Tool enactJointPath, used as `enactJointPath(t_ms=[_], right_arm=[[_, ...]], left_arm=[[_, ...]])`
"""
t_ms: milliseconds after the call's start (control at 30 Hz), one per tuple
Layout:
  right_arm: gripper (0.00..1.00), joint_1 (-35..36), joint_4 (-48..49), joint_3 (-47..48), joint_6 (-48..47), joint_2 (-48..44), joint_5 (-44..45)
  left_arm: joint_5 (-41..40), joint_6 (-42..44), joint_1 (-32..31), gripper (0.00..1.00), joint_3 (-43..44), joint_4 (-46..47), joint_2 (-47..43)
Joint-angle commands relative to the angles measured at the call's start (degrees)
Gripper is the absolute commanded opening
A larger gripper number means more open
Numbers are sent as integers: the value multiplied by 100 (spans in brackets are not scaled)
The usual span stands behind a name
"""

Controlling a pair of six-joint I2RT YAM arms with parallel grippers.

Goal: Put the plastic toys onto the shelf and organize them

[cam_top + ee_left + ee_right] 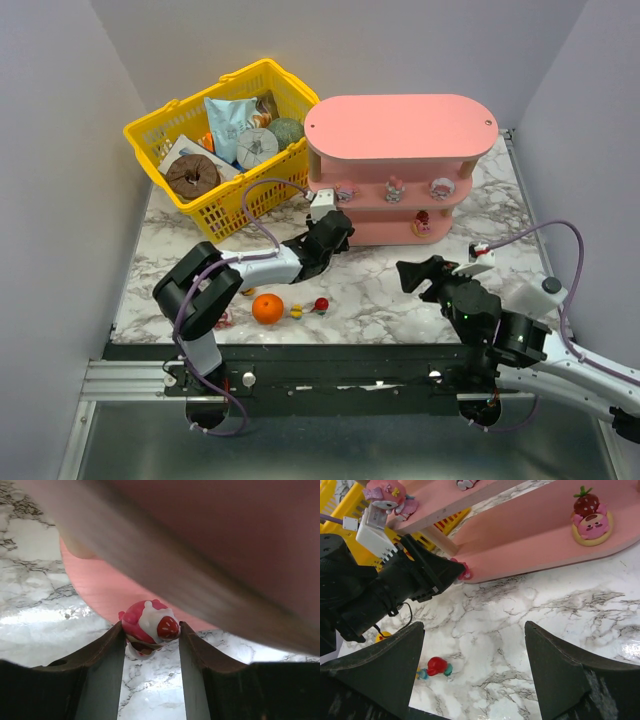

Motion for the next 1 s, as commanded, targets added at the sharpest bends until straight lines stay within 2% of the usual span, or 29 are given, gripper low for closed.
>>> enactJointPath(t_ms=[0, 200, 400, 633, 967], right_arm=[[89, -14, -259, 64, 60, -127, 280], [89, -14, -338, 29, 104, -189, 280], [89, -14, -373, 11, 130, -180, 280], [89, -14, -408, 11, 148, -189, 307], [89, -14, -435, 11, 148, -207, 342]], left_arm=[[-464, -45, -79, 22, 254, -86, 189], [-666, -106, -140, 27, 359, -253, 348], [-824, -159, -176, 36, 430, -271, 427], [-860, -238, -185, 50, 474, -279, 444], [-877, -274, -193, 61, 421, -218, 436]])
